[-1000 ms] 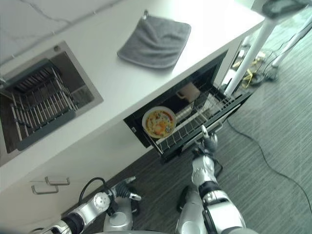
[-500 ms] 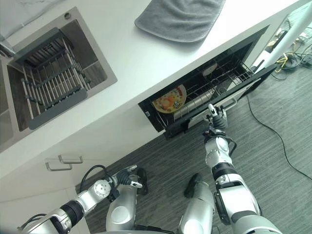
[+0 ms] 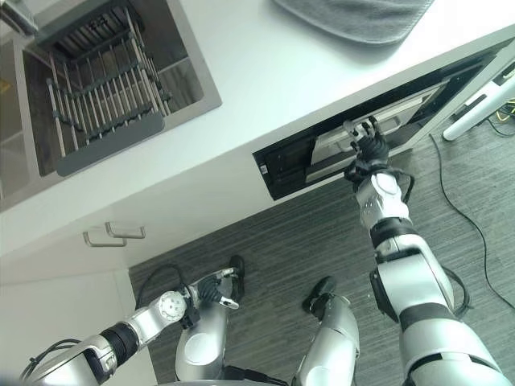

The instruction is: Place the dishes in the dishwasher.

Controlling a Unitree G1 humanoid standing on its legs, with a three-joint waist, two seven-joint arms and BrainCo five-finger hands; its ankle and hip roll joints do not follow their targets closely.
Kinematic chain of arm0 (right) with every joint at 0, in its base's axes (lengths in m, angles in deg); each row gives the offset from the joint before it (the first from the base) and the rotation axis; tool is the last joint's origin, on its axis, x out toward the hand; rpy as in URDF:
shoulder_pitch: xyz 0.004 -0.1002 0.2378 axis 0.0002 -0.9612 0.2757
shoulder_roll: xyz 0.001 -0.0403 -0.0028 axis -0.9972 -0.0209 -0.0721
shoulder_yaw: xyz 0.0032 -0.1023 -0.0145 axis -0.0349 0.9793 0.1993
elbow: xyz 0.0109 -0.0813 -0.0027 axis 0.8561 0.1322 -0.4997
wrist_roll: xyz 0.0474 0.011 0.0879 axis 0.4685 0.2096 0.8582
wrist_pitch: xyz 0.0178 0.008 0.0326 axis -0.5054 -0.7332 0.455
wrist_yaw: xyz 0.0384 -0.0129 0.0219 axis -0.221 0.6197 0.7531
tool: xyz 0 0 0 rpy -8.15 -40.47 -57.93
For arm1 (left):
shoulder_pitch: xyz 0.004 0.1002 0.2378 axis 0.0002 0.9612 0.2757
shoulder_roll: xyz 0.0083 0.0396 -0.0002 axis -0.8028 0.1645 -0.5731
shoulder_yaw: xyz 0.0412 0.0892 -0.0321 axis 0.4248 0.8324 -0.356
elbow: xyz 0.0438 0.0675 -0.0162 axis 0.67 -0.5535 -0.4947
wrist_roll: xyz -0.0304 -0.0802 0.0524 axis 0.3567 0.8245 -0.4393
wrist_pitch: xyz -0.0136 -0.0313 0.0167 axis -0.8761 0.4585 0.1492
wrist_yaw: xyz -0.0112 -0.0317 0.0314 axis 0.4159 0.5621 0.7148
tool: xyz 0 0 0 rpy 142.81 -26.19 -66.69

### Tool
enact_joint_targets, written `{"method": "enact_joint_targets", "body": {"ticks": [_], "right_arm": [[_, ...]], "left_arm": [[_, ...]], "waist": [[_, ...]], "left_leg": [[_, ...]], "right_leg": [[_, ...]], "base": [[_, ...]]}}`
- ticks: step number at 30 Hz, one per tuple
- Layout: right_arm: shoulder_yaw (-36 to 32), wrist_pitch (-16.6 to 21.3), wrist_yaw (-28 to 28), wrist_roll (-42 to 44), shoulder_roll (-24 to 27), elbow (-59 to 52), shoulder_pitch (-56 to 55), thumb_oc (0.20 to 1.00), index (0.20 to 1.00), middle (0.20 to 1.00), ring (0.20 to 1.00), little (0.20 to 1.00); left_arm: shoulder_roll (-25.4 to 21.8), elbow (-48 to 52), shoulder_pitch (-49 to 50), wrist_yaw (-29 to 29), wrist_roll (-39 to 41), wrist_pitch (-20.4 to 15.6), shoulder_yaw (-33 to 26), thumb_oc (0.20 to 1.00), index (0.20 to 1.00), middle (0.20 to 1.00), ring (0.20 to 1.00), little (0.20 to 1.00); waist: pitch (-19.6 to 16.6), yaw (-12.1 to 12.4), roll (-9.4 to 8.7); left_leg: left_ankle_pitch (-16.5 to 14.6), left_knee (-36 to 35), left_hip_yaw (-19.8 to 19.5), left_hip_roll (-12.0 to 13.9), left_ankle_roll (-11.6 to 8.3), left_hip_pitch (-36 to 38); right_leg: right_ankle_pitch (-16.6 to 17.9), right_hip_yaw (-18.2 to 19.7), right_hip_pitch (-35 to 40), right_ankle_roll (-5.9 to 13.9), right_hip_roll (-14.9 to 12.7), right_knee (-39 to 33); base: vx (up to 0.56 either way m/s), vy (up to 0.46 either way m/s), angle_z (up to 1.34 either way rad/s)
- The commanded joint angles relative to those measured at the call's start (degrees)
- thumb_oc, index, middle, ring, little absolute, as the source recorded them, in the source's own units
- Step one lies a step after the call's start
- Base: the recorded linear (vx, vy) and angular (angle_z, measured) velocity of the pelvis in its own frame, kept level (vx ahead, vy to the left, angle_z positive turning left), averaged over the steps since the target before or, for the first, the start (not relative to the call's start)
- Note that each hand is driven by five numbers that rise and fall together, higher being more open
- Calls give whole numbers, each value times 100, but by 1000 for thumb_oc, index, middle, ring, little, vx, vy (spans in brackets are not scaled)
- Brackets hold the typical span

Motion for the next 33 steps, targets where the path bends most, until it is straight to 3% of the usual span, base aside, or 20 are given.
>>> {"method": "enact_joint_targets", "body": {"ticks": [1, 11, 19, 25, 27, 33], "right_arm": [[726, 526, 731, -482, 29, -514, 1886, 1000, 1000, 1000, 1000, 1000], [961, 582, 565, -206, 158, -473, 2360, 1000, 1000, 1000, 1000, 1000], [705, 378, 431, 20, 38, -487, 2045, 1000, 1000, 1000, 1000, 1000], [99, 379, 431, 14, -482, -656, 590, 1000, 1000, 1000, 1000, 1000], [-137, 500, 379, 188, -807, -709, -167, 1000, 1000, 1000, 1000, 1000], [-477, 834, 79, -374, -1350, -865, -2428, 1000, 1000, 1000, 1000, 1000]], "left_arm": [[-476, 478, -82, -41, -211, -278, 304, 1000, 1000, 1000, 1000, 1000], [-845, 275, -122, 89, -51, -407, 71, 1000, 1000, 1000, 1000, 1000], [-769, -54, 52, 691, 895, -261, -328, 1000, 1000, 1000, 1000, 1000], [-265, -807, 230, 879, 1025, -322, -819, 1000, 1000, 1000, 1000, 1000], [-55, -1152, 278, 831, 1149, -366, -933, 1000, 1000, 1000, 1000, 1000], [548, -2001, 625, 944, 1489, -524, -1675, 1000, 1000, 1000, 1000, 1000]], "waist": [[-115, 524, -220], [21, 732, -442], [27, 761, -527], [-160, 559, -559], [-294, 429, -553], [-695, 1, -455]], "left_leg": [[389, -280, -63, -384, 247, -473], [407, -170, -246, -409, 299, -755], [482, -363, -273, -355, 264, -612], [708, -1059, -140, -287, 165, -52], [791, -1334, -29, -247, 118, 193], [1020, -1971, 332, -192, 82, 820]], "right_leg": [[-364, 202, 260, 277, 366, 181], [-228, 95, 195, 315, 512, 142], [-165, 100, 430, 389, 582, -129], [-59, 223, 958, 469, 687, -858], [18, 252, 1168, 527, 691, -1158], [299, 327, 1615, 574, 690, -1897]], "base": [[-42, -47, 7], [3, -55, 6], [7, -38, 0], [3, -2, -2], [23, 36, -7], [-13, 91, -8]]}}
